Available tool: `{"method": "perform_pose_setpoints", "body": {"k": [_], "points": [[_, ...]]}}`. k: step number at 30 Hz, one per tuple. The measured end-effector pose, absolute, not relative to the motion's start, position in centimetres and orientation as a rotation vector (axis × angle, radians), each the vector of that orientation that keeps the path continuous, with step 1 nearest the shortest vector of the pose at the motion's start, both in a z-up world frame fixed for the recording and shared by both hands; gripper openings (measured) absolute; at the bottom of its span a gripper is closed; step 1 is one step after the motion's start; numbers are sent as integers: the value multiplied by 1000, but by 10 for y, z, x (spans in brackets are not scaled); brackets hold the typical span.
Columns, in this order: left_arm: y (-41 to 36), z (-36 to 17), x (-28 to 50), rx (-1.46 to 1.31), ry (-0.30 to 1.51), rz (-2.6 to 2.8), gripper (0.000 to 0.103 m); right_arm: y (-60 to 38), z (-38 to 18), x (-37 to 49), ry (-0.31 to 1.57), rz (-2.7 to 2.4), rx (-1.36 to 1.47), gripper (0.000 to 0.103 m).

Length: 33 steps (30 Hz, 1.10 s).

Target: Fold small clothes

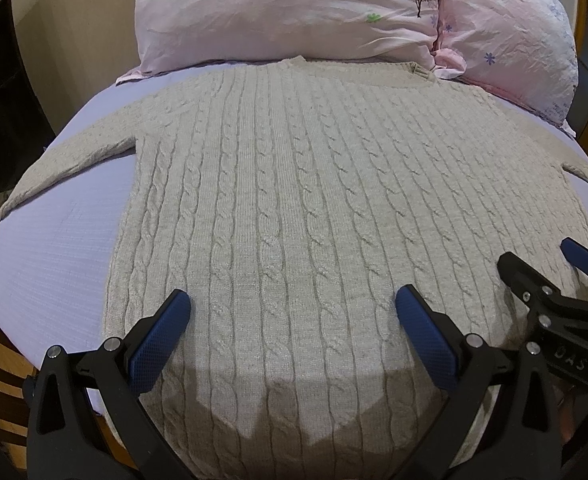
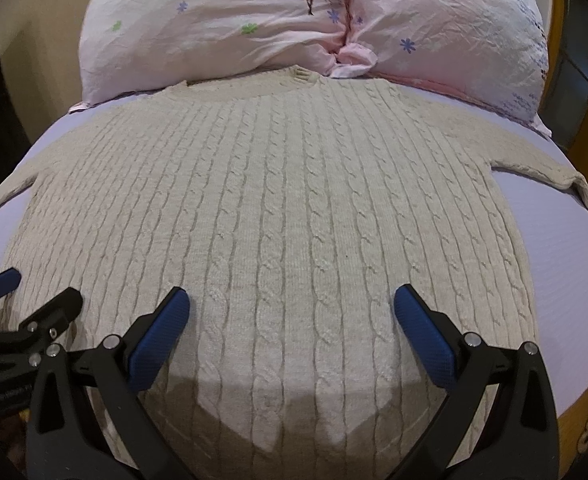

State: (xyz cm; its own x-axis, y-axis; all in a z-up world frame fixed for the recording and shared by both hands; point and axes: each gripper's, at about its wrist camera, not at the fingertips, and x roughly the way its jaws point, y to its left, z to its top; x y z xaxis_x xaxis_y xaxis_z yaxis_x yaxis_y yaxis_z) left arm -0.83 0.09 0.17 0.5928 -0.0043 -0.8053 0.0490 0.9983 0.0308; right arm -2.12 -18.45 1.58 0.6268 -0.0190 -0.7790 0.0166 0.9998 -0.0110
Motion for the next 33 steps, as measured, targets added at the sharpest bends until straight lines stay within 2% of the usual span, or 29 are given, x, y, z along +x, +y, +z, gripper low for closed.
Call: {"method": "perform_pose_setpoints", "body": {"k": [5, 8, 11, 13, 15, 23, 24, 28, 29, 31, 33], "points": [[2, 3, -6, 61, 937, -62, 102, -207, 28, -21, 901, 84, 27, 101], [12, 10, -2, 33, 925, -120, 102, -269, 58, -21, 778, -13, 165, 101], [32, 23, 1, -4, 818, -123, 102, -371, 82, -15, 672, -183, 398, 101], [49, 32, 7, -37, 729, -121, 102, -435, 82, -6, 652, -273, 559, 96], [62, 37, 15, -77, 709, -129, 102, -496, 70, 5, 664, -345, 744, 80], [128, 38, 51, -276, 703, -50, 102, -608, 26, 34, 622, -483, 1064, 54], [139, 35, 49, -298, 704, -31, 102, -618, 23, 34, 598, -498, 1094, 45], [179, 31, 55, -374, 701, 40, 102, -651, 17, 31, 532, -604, 1140, 24], [192, 30, 56, -392, 699, 67, 102, -655, 20, 36, 537, -633, 1114, 8], [209, 30, 57, -420, 691, 103, 102, -646, 34, 46, 537, -669, 1004, 8], [228, 31, 56, -464, 667, 137, 102, -607, 73, 63, 491, -624, 789, 8]]}}
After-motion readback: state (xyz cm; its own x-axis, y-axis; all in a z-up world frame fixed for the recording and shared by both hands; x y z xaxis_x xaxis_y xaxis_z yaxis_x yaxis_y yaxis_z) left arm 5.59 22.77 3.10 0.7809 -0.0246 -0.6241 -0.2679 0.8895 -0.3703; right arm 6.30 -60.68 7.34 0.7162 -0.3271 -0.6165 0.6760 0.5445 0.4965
